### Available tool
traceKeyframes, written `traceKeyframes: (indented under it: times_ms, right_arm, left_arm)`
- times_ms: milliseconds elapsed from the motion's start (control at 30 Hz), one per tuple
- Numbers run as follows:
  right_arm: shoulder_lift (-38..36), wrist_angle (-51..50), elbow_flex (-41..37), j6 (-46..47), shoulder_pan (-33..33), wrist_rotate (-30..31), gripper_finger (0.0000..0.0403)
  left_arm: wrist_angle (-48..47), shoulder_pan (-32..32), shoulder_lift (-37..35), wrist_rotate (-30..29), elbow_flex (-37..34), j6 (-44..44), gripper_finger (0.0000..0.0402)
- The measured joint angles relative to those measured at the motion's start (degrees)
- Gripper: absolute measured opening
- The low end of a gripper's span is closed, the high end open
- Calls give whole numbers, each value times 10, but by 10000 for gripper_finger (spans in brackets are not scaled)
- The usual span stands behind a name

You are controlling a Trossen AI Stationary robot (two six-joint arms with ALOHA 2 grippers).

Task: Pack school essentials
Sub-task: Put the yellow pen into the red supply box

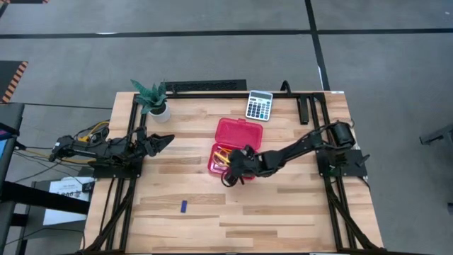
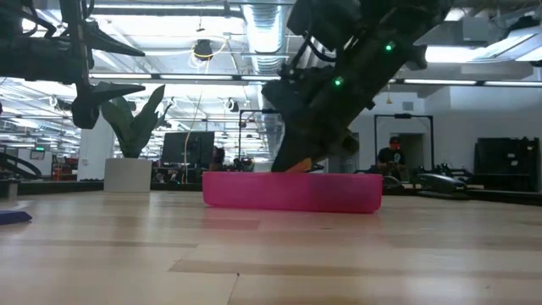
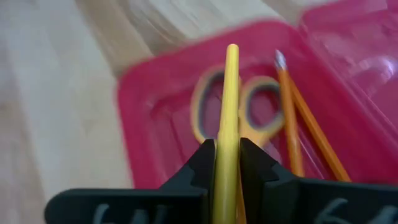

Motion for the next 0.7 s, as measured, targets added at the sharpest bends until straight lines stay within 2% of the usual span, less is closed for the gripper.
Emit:
traceKeyframes:
  times_ms: [433,700]
  right_arm:
    - [9,-42,23,61,-14,1,71]
    - [9,-47,23,54,-20,-4,110]
  left_arm:
    - [-1,0,0,0,0,2,238]
    - [-1,0,0,0,0,1,238]
